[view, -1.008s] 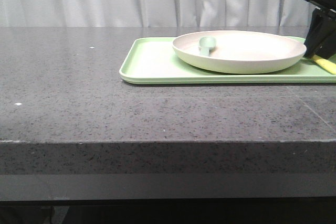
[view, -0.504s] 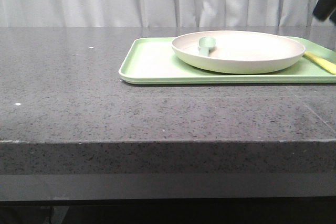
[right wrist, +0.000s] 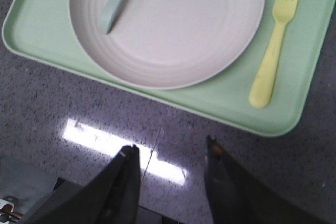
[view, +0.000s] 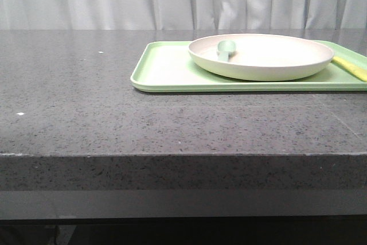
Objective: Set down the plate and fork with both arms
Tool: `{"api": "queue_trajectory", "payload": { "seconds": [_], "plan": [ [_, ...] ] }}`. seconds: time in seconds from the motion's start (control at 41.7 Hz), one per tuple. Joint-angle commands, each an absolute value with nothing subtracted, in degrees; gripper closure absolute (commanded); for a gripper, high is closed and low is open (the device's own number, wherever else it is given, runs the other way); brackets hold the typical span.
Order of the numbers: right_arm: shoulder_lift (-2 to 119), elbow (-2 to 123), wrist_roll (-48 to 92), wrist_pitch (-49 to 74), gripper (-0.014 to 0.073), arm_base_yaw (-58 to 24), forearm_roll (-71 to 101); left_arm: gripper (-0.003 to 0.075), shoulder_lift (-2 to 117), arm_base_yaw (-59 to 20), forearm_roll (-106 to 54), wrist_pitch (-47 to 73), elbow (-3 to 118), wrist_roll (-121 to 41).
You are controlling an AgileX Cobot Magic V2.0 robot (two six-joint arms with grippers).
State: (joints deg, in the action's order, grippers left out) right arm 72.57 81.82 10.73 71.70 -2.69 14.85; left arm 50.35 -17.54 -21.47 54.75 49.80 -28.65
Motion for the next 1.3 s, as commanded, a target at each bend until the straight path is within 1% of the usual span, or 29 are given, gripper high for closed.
{"api": "queue_trajectory", "payload": {
  "seconds": [0.0, 0.096, 0.24, 0.408, 0.576, 0.72, 0.768, 0.816, 0.864, 1.008, 1.056, 1.08, 1.272],
  "plan": [
    [65.40, 77.70, 9.01, 70.03, 0.0265, -2.81, 13.64, 0.0304, 49.67, -17.37, -21.81, 52.45, 51.37, -27.98],
    [59.06, 71.37, 8.76, 67.67, 0.0265, -2.81, 13.49, 0.0337, 49.67, -17.37, -19.17, 52.45, 51.37, -24.37],
    [50.91, 63.39, 8.76, 64.69, 0.0265, -2.81, 13.49, 0.0395, 49.54, -17.37, -10.10, 52.45, 51.73, -12.67],
    [42.65, 56.67, 7.74, 61.46, 0.0265, -2.81, 13.49, 0.0405, 48.69, -17.37, -3.01, 51.23, 52.97, -1.96],
    [35.29, 52.52, 7.50, 58.17, 0.0265, -2.81, 13.43, 0.0405, 46.49, -17.37, -3.11, 48.03, 52.97, -1.05],
    [32.16, 51.87, 7.50, 56.12, 0.0265, -2.81, 13.37, 0.0407, 46.14, -17.37, -3.11, 45.60, 52.97, -1.05],
    [31.58, 51.87, 7.50, 55.79, 0.0273, -2.81, 13.37, 0.0421, 46.14, -17.37, -3.11, 45.17, 52.97, -1.05],
    [31.37, 51.87, 7.50, 55.72, 0.0302, -2.81, 13.37, 0.0458, 46.14, -17.37, -3.11, 45.09, 52.97, -1.05],
    [31.37, 51.87, 7.50, 55.79, 0.0363, -2.81, 13.37, 0.0503, 46.14, -17.37, -3.11, 44.85, 52.97, -1.05],
    [31.37, 51.45, 7.50, 55.67, 0.0587, -2.81, 13.37, 0.0692, 46.14, -17.37, -3.11, 43.79, 52.97, -1.05],
    [31.37, 51.45, 7.50, 55.67, 0.0657, -2.81, 13.37, 0.0741, 46.14, -17.37, -3.00, 43.42, 52.97, -1.05],
    [31.37, 51.45, 7.50, 55.60, 0.0668, -2.81, 13.37, 0.0737, 46.14, -17.37, -3.00, 43.44, 52.97, -1.05],
    [31.37, 51.45, 7.50, 54.70, 0.0662, -2.81, 13.37, 0.0738, 46.14, -17.37, -4.30, 46.85, 52.97, -1.05]
  ]
}}
